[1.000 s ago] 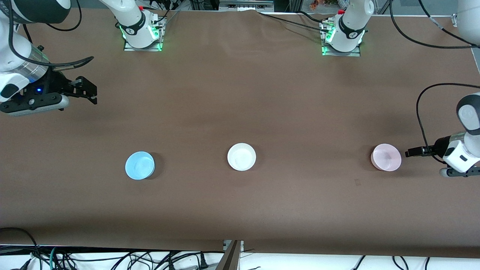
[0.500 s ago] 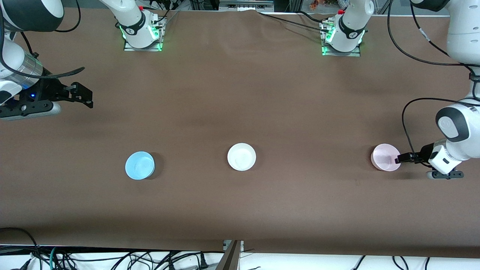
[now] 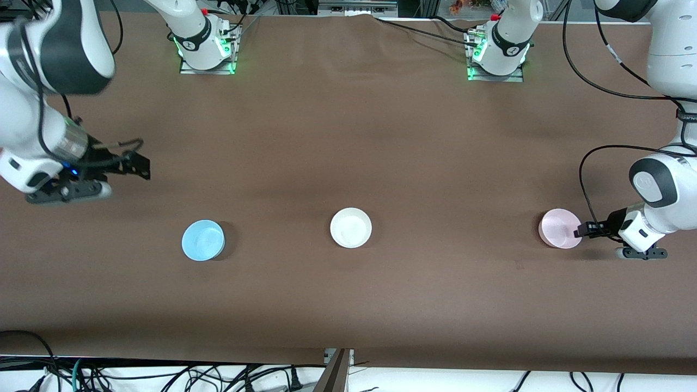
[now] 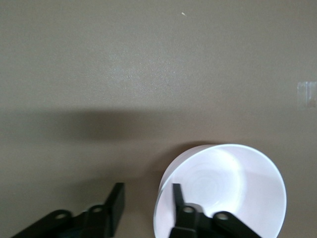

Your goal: Stack pink and blue bowls on white bowl

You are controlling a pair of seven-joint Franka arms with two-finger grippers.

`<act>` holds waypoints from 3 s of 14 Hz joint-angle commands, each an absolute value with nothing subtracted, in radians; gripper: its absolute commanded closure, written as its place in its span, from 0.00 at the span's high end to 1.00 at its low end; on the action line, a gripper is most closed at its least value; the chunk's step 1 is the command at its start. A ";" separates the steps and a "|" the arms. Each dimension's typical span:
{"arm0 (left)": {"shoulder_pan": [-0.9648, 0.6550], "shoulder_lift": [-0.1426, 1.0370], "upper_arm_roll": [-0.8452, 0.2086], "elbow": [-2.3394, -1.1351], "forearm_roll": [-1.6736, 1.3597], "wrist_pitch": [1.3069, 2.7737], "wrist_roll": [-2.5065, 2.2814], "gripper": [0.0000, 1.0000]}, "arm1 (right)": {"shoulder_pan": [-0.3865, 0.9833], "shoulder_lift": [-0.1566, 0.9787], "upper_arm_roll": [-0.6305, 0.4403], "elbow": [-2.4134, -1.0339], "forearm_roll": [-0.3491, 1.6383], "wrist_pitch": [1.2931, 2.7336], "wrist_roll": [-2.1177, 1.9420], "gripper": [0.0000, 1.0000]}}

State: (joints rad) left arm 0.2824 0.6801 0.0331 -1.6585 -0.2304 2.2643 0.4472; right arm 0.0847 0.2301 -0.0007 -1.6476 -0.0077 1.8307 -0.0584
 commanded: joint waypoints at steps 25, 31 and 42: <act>-0.331 0.742 -0.181 -1.427 -0.235 2.313 -0.454 0.00 | 0.078 0.651 0.028 -1.335 0.053 1.858 -0.086 0.00; -0.428 0.802 -0.181 -1.375 -0.222 2.332 -0.567 0.00 | 0.077 0.485 0.023 -1.330 0.115 1.703 -0.140 0.00; -0.431 0.854 -0.183 -1.367 -0.149 2.382 -0.604 0.00 | 0.077 0.471 0.023 -1.331 0.120 1.684 -0.129 0.00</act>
State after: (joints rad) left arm -0.4229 0.8266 -0.1864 -1.4041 -0.1770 2.3662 -0.5756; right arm 0.0846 0.4811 0.0173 -1.3251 0.1030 1.6942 -0.1193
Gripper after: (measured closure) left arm 0.974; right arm 0.974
